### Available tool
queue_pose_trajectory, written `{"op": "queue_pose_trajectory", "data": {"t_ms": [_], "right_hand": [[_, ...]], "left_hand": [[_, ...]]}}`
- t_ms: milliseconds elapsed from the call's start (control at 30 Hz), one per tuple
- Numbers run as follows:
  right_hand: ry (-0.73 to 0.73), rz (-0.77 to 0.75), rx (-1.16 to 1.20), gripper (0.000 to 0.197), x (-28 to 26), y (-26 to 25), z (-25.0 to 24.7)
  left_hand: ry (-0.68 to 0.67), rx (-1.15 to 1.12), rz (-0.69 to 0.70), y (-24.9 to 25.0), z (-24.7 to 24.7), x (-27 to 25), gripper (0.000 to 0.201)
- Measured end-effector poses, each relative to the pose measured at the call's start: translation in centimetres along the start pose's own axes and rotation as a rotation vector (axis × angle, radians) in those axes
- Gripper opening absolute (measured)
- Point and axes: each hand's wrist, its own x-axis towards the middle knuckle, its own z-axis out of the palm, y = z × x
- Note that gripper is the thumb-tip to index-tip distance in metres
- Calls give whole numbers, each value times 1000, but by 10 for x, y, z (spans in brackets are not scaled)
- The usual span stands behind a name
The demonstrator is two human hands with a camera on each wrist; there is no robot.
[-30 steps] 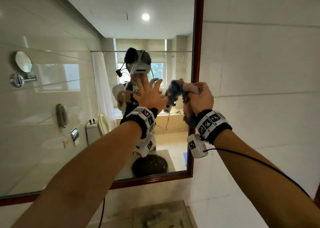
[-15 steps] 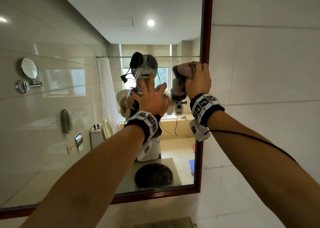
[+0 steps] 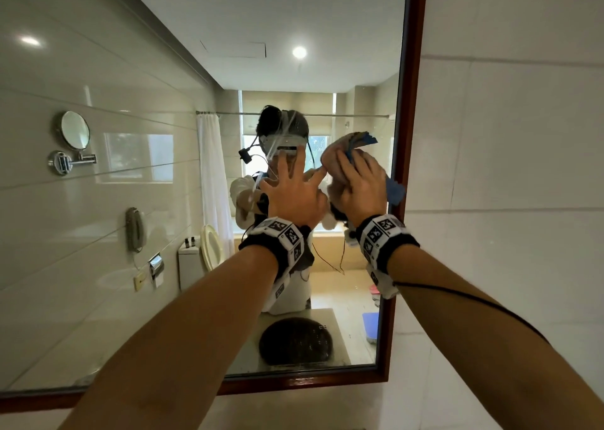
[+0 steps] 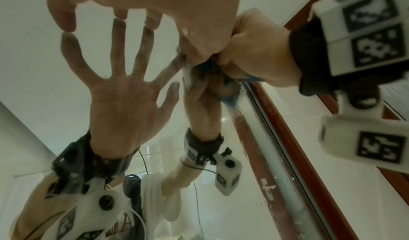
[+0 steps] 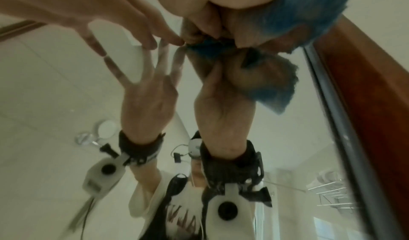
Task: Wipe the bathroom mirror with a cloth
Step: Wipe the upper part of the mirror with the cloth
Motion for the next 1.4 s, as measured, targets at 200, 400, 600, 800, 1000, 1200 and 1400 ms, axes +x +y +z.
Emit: {"op": "queue_pose_trajectory", "data": {"t_ms": [200, 400, 600, 800, 1000, 1200, 1400], "right_hand": [[-137, 32, 62, 57, -46, -2, 6], [-214, 16, -77, 54, -54, 2, 23], [-283, 99, -63, 51, -23, 5, 5], [-255, 86, -133, 58, 34, 8, -12], [-202, 115, -141, 61, 71, 4, -23], [-148, 123, -169, 66, 52, 1, -1], [-190, 152, -132, 54, 12, 1, 15]], "left_hand": [[57, -52, -26, 1, -2, 0, 53], [95, -42, -52, 5, 10, -2, 50], [90, -36, -52, 5, 11, -1, 52], [93, 1, -44, 5, 10, -1, 48], [121, 12, -20, 3, 13, -2, 50], [139, 31, -57, -14, 16, -3, 61], [114, 60, -64, -21, 17, -7, 62]]}}
